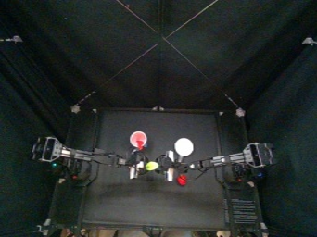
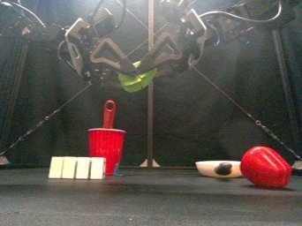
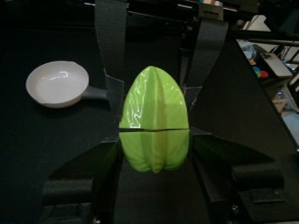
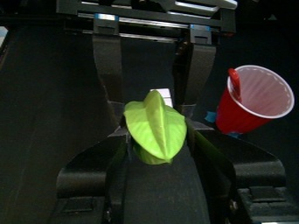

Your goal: Hand over starfruit

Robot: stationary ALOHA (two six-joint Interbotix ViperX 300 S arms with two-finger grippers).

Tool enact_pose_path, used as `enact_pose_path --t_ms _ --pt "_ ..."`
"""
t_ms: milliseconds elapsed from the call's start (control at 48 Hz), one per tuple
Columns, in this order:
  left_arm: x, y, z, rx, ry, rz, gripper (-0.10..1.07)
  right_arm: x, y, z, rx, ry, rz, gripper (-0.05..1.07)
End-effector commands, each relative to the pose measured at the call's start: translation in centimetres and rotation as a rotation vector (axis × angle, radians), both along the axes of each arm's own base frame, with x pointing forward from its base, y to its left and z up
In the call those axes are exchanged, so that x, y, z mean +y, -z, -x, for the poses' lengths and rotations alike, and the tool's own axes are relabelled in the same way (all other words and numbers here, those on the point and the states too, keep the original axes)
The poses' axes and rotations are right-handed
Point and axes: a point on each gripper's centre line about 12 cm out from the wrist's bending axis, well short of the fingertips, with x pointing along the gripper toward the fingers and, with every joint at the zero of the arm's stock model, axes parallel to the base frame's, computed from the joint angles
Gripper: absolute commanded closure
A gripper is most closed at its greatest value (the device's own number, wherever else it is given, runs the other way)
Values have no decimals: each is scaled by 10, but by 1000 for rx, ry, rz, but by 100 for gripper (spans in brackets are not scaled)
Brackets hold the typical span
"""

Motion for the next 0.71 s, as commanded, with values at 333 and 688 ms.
enact_pose_path --t_ms 333,688 --pt "6 -7 -2 -39 -24 14 -6 0 -16 -1 -42 1 -1 32" --pt "5 -6 -2 -45 -22 16 -6 0 -16 -1 -40 3 -5 32"
